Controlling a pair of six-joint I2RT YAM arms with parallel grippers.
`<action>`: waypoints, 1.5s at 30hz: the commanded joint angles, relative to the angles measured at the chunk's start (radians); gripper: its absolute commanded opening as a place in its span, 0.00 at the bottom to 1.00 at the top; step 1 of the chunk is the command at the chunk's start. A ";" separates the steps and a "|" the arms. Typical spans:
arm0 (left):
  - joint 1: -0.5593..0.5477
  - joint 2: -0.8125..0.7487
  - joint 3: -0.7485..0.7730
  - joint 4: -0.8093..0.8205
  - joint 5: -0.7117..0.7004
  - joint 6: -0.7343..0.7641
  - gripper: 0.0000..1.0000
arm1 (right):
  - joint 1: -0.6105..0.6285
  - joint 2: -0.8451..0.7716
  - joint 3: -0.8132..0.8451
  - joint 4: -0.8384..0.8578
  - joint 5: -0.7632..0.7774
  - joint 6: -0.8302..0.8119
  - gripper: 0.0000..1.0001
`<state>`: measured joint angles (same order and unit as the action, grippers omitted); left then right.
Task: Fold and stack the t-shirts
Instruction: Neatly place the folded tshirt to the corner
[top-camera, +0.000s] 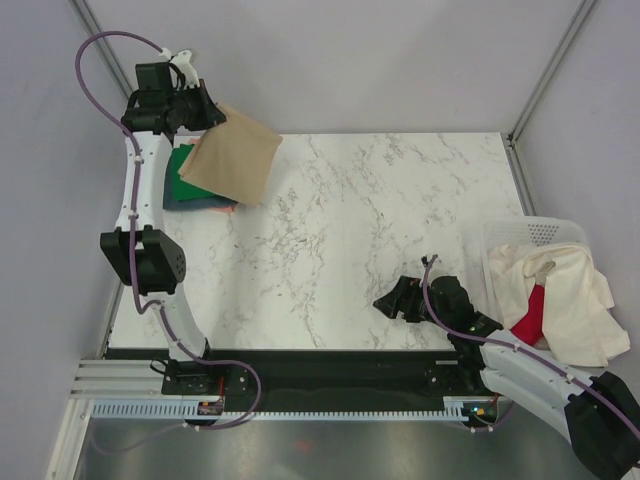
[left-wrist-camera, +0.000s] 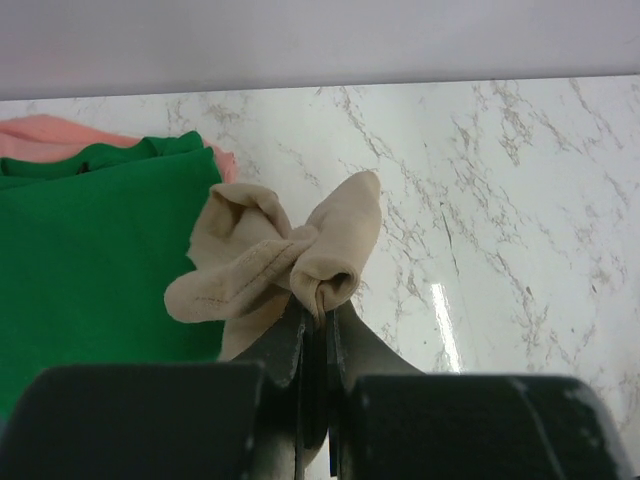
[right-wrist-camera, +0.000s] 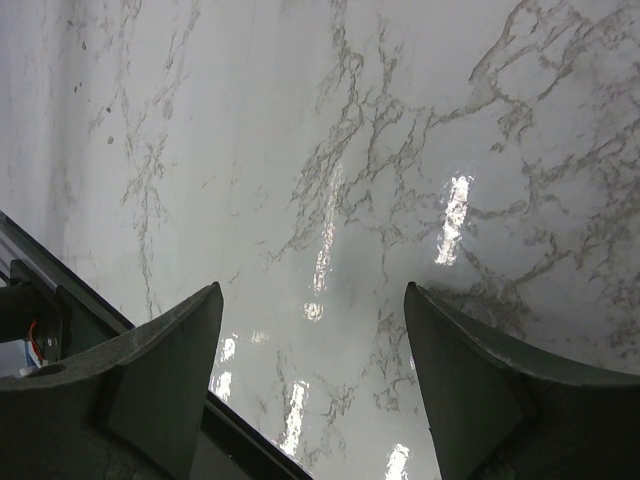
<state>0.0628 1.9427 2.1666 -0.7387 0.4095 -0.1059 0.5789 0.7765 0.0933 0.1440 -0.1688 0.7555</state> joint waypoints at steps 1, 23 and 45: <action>0.028 0.022 0.082 0.018 0.014 0.041 0.02 | 0.004 0.010 -0.012 0.009 -0.018 -0.012 0.81; 0.169 0.311 0.331 0.094 0.086 -0.038 0.02 | 0.002 0.047 -0.006 0.029 -0.028 -0.018 0.82; 0.247 0.508 0.318 0.304 -0.029 -0.103 0.02 | 0.002 0.058 0.000 0.034 -0.024 -0.021 0.82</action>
<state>0.2939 2.4157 2.4439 -0.5526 0.4164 -0.1799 0.5789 0.8265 0.0933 0.2020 -0.1905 0.7547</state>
